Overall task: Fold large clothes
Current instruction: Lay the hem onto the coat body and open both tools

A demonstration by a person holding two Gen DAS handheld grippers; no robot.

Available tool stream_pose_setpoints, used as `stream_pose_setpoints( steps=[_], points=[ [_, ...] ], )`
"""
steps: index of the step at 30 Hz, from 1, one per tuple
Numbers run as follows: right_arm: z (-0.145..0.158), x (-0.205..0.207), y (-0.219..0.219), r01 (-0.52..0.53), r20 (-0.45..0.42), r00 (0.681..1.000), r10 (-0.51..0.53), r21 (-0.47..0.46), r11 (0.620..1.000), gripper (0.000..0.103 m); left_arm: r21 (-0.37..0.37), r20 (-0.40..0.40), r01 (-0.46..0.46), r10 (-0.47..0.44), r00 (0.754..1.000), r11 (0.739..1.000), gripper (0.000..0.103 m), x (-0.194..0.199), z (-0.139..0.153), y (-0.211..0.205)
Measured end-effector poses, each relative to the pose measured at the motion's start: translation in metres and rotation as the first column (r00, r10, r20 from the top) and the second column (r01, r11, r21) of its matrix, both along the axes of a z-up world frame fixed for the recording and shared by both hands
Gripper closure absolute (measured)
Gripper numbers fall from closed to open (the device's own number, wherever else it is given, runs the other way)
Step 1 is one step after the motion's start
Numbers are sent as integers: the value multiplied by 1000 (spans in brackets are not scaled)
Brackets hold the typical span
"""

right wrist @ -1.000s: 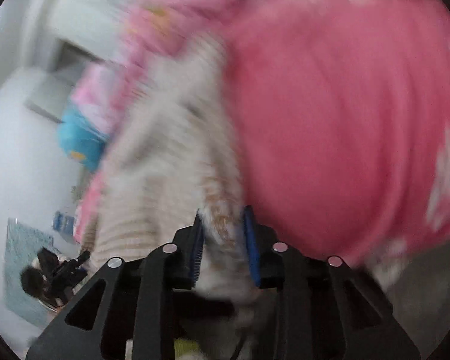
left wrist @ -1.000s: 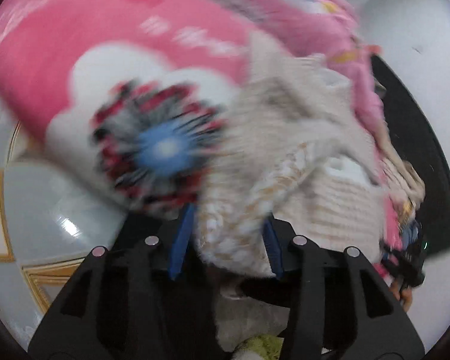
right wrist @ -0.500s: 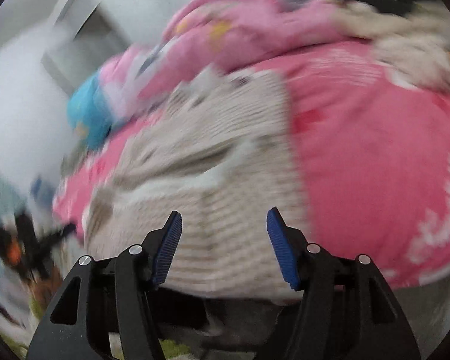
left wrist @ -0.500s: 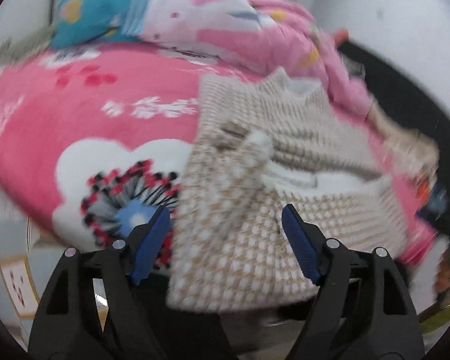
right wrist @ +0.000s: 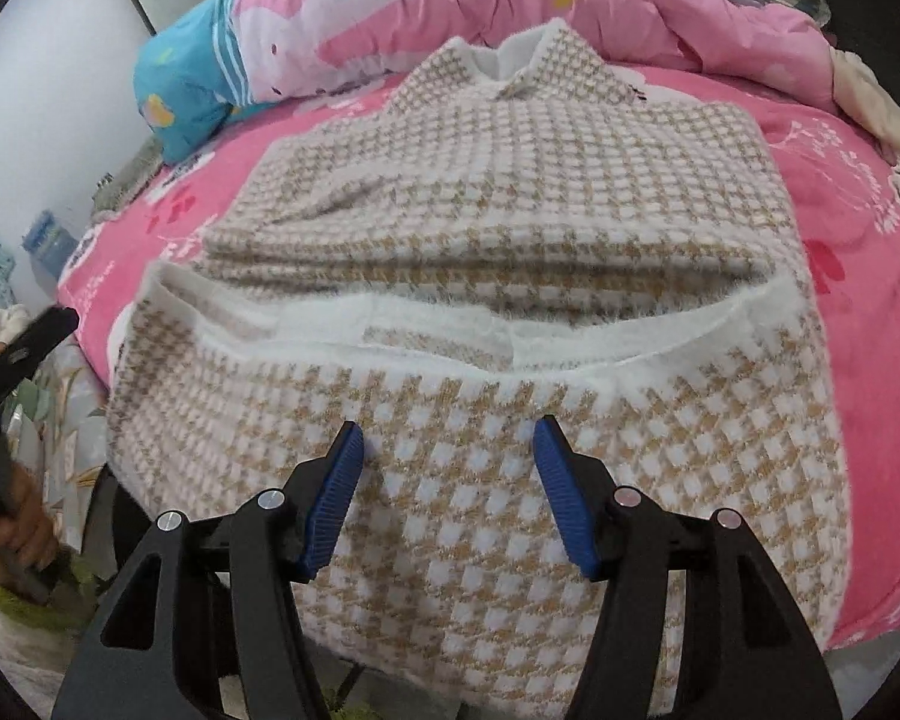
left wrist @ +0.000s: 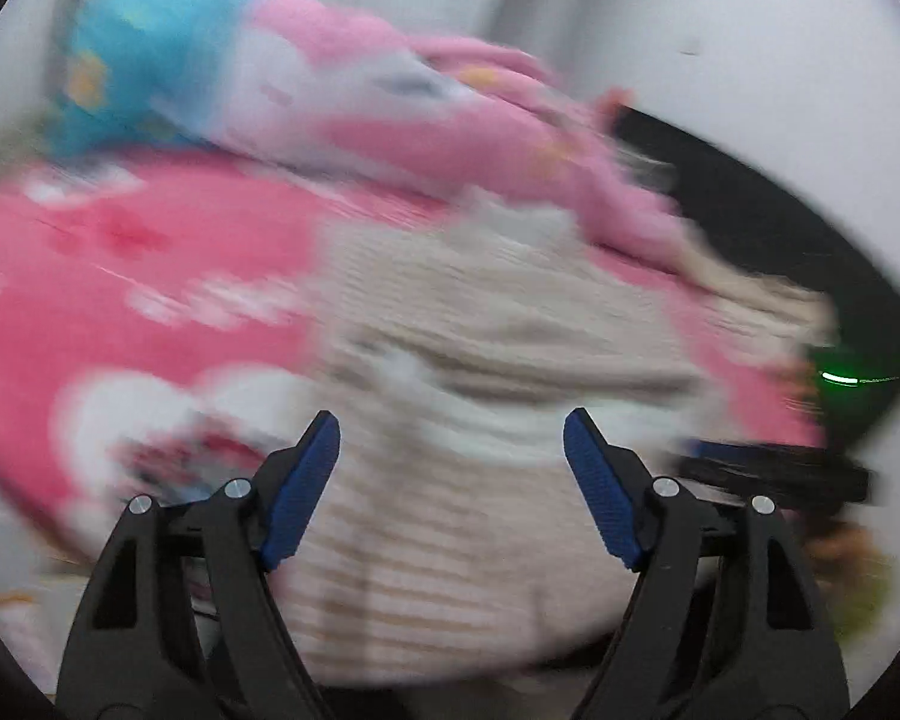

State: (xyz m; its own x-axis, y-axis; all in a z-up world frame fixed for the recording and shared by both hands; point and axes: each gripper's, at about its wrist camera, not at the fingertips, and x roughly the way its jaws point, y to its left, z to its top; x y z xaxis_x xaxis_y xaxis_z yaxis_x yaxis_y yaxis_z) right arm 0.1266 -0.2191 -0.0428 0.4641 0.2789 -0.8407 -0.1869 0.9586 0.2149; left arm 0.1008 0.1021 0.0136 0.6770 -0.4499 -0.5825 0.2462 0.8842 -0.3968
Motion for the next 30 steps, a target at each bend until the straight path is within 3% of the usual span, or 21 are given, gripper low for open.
stream_pose_setpoints(
  steps=[2,5,7,10,12,13,14,16,17,22,27,30],
  points=[
    [2,-1,1,15,6,1000,-15,-10,1000,45,12,-82,61,-60,995,998,29,6,-19,-18],
    [0,-4,-5,42,0,999,-42,-8,999,45,126,-182,50,-27,983,991,30,18,-48,-36],
    [-11,0,-8,49,-36,998,-48,9,999,45,178,-200,27,9,980,984,37,23,-65,-40],
    [-20,3,-12,49,-41,998,-47,45,998,50,225,-161,-1,38,986,974,44,23,-70,-44],
    [-17,0,-8,31,-25,999,-30,66,997,67,265,-139,-18,57,989,964,54,23,-68,-48],
    [-16,-1,-6,28,-26,999,-26,75,997,77,267,-132,-16,53,990,964,61,23,-67,-48],
    [-13,-4,-2,30,-4,1000,-30,41,999,83,264,-127,-13,48,991,964,75,23,-65,-51],
    [-5,-9,8,20,41,999,-19,-21,1000,95,281,-105,-10,41,994,960,89,21,-60,-56],
    [1,-13,11,17,59,998,-15,-36,999,97,295,-92,-7,36,995,956,94,19,-57,-58],
    [31,-25,11,28,143,989,-24,-24,999,98,259,-28,-21,29,999,966,96,9,-34,-54],
    [62,-23,15,36,246,969,-27,-32,999,98,227,96,-60,39,995,972,96,5,7,-48],
    [55,-7,16,44,242,970,-35,-35,998,98,265,97,-69,44,994,962,96,22,-1,-54]
  ],
)
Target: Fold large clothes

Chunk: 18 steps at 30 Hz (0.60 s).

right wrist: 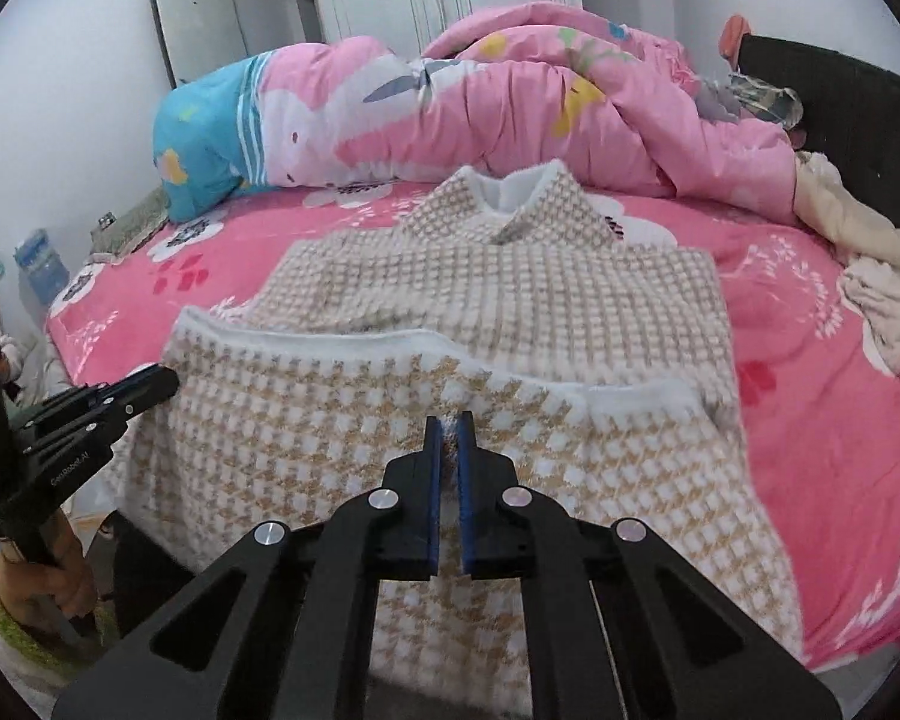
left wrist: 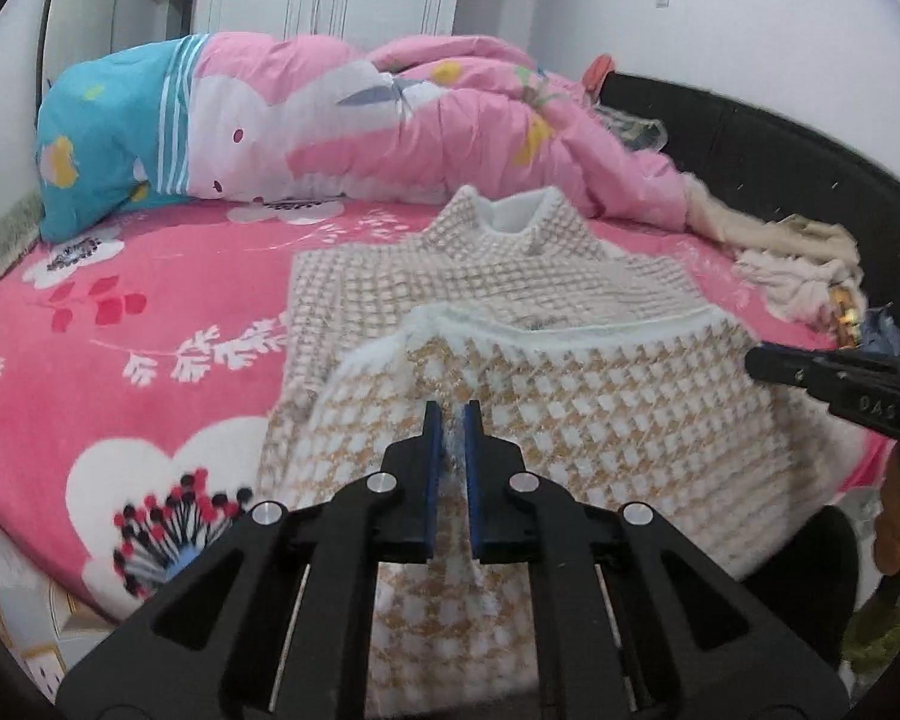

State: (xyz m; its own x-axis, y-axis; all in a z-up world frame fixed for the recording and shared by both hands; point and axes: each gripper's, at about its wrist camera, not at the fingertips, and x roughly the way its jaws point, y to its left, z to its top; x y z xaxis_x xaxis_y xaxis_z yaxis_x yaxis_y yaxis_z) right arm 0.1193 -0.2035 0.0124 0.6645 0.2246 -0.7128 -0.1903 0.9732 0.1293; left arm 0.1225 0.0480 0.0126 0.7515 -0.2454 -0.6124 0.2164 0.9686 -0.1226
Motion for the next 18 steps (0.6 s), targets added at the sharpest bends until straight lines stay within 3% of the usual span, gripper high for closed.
stream_pose_setpoints(
  steps=[5,7,10,12,15,18],
  points=[
    [-62,34,1,18,-110,994,-21,-34,999,98,46,-128,-5,11,992,999,95,32,-57,-9],
    [-78,39,-2,14,-135,991,-15,-13,1000,96,54,-131,-13,20,991,998,94,33,-66,-9],
    [-65,32,-10,23,-121,992,-21,8,1000,89,53,-125,-17,24,992,998,94,34,-64,-9],
    [-45,18,-11,27,-66,997,-27,-4,1000,87,38,-131,-21,25,991,999,93,36,-65,-7],
    [-25,0,-1,-44,2,999,44,25,999,87,29,-132,-24,28,991,999,93,37,-65,-7],
    [-33,2,25,-144,-18,989,144,32,989,87,26,-130,-29,32,991,999,93,38,-66,-7]
  ],
)
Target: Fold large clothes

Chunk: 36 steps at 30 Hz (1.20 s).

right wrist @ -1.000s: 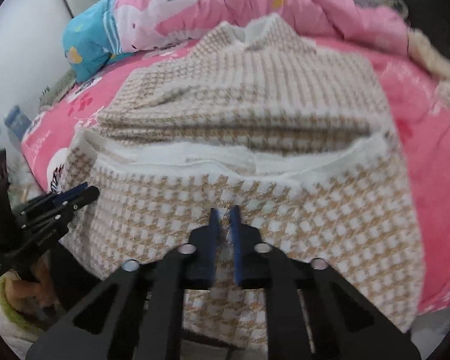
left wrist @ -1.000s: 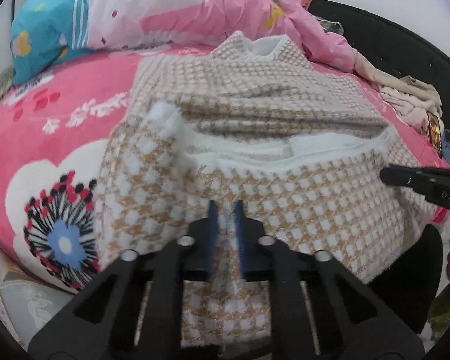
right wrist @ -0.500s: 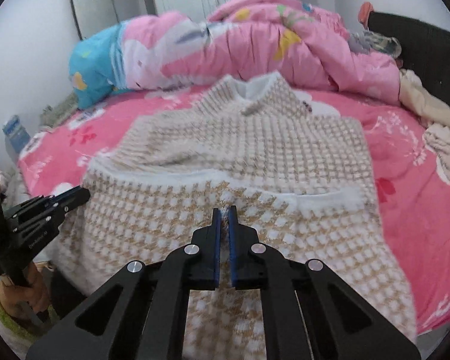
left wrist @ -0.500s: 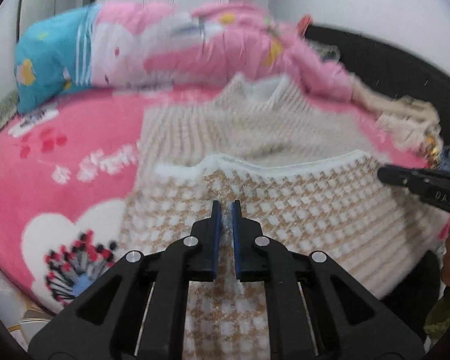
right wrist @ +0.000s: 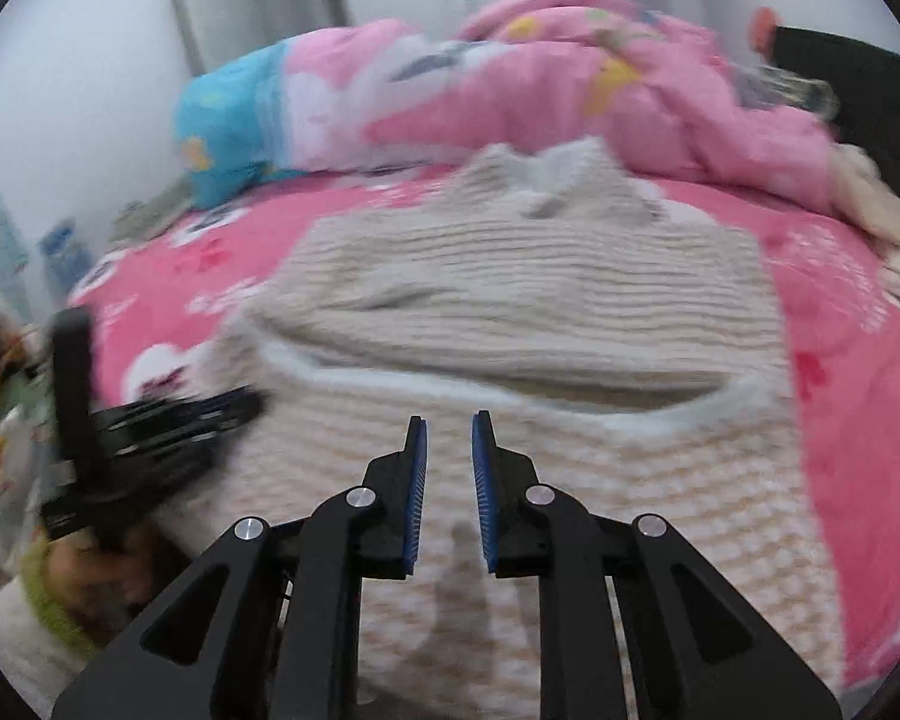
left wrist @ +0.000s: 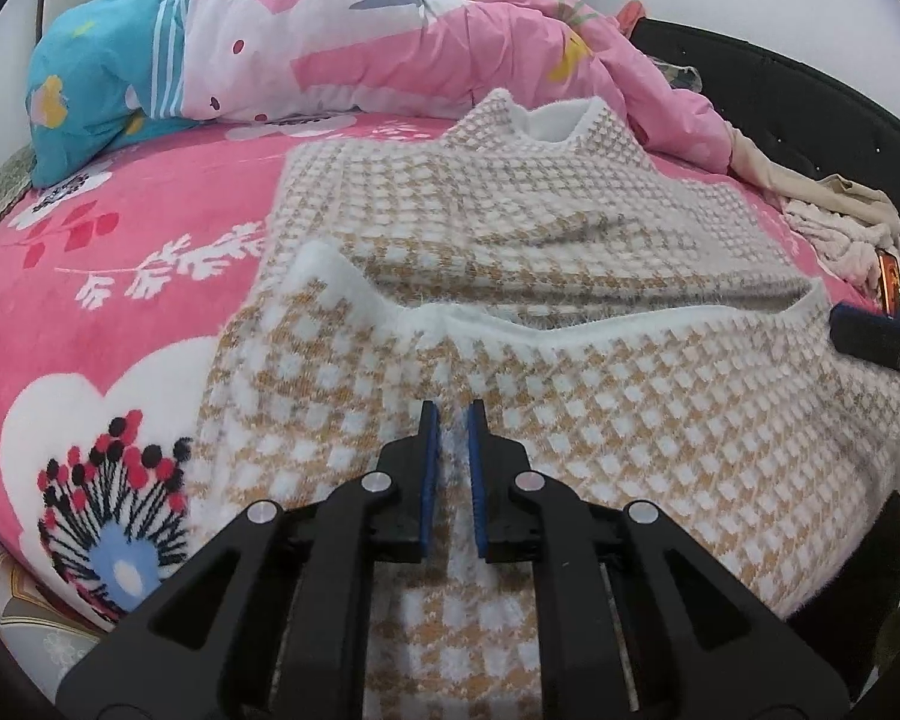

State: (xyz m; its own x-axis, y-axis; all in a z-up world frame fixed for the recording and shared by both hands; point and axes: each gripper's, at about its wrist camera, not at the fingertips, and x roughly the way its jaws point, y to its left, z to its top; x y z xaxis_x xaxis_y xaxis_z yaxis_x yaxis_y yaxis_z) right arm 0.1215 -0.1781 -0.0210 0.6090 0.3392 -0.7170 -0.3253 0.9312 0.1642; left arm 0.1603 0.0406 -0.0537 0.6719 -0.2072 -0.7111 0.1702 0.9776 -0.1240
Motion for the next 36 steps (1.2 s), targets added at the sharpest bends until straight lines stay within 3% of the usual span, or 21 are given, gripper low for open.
stream_pose_setpoints(
  steps=[3,4,7,9,11,13,14,15,17,21,25,29,32,35,36],
  points=[
    [-36,24,16,2,-75,997,-7,-63,998,87,-12,-3,2,-3,1000,1000,91,0,1,2],
    [-50,33,14,3,-93,996,-7,-43,999,87,-25,-5,8,-8,1000,1000,90,-1,3,6],
    [-49,36,4,6,-99,995,-3,23,1000,87,-81,9,8,-7,1000,997,85,-13,16,24],
    [-51,35,3,-6,-93,996,8,25,1000,87,-97,39,-7,11,999,995,74,-24,25,38],
    [-53,34,0,-10,-91,996,14,41,999,87,-78,37,-34,37,999,996,63,-26,26,48],
    [-53,33,-2,-7,-98,995,12,48,999,87,14,-10,-95,95,995,995,63,-18,14,55],
    [-52,32,-3,-9,-97,995,13,47,999,87,68,-65,-137,141,988,988,55,-10,0,62],
    [-52,33,-2,-10,-96,995,14,47,999,87,39,-80,-152,155,985,988,50,-8,-7,70],
    [-53,36,0,-10,-95,995,15,50,999,87,-74,-78,-181,175,982,981,49,-12,-11,86],
    [-53,35,0,-10,-96,995,15,52,999,87,27,-17,-204,205,979,979,49,-19,-1,79],
    [-53,34,-2,-9,-95,995,15,66,998,87,9,4,-231,231,973,973,49,-29,10,86],
    [-54,36,-5,-3,-105,994,13,98,995,87,-30,97,-245,247,964,969,49,-44,41,85],
    [-56,42,-11,16,-135,991,5,150,989,87,-117,158,-179,196,968,977,50,-46,59,72],
    [-57,49,-18,49,-185,983,-9,212,976,87,-234,88,32,-12,996,972,50,-28,53,24],
    [-58,51,-20,59,-203,979,-11,233,971,87,-242,66,79,-65,996,967,50,-22,47,9]
  ],
)
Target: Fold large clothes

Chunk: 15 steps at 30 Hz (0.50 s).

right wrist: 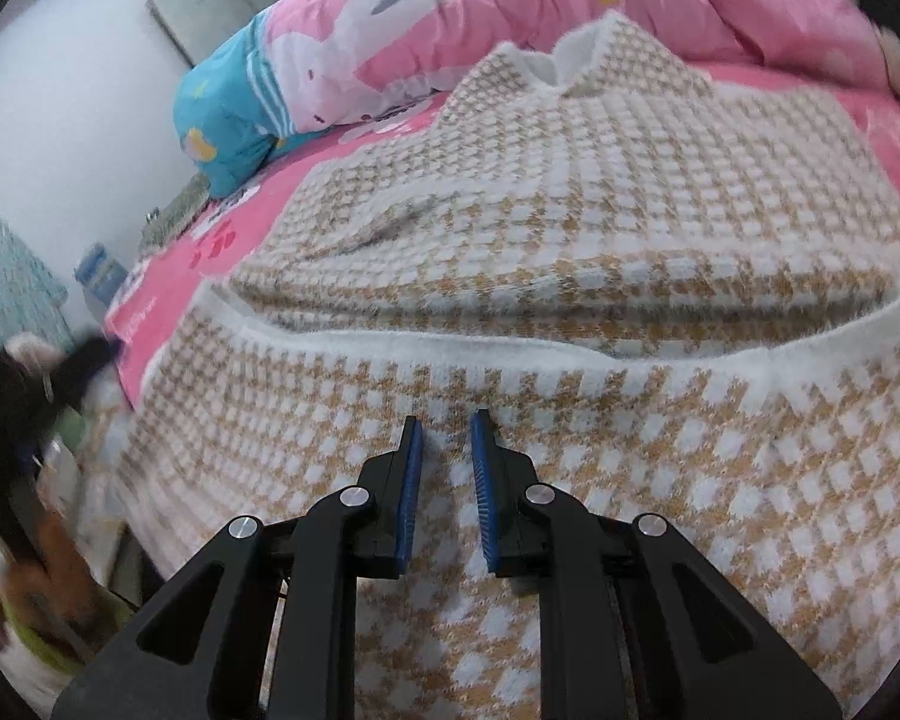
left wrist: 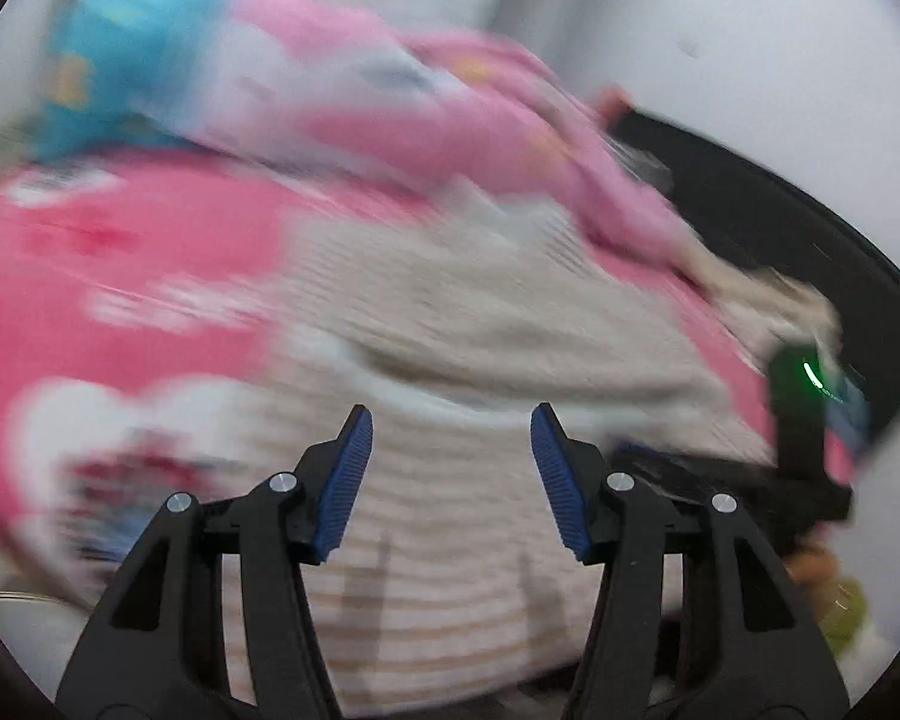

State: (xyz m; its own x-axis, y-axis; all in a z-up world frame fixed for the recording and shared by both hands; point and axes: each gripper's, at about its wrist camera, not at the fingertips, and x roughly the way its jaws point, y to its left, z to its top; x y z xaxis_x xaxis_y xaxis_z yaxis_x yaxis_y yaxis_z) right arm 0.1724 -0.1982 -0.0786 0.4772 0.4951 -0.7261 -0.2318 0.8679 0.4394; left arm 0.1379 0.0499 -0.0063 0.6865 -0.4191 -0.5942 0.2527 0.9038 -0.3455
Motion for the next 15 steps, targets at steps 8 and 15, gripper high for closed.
stream_pose_setpoints(
  steps=[8,15],
  points=[
    [43,-31,-54,143,73,987,-140,-42,989,82,107,-105,197,-186,977,975,50,23,-47,-87],
    [-1,-5,-101,242,9,968,-250,-293,925,86,64,-121,198,-189,974,978,50,24,-50,-78]
  ],
)
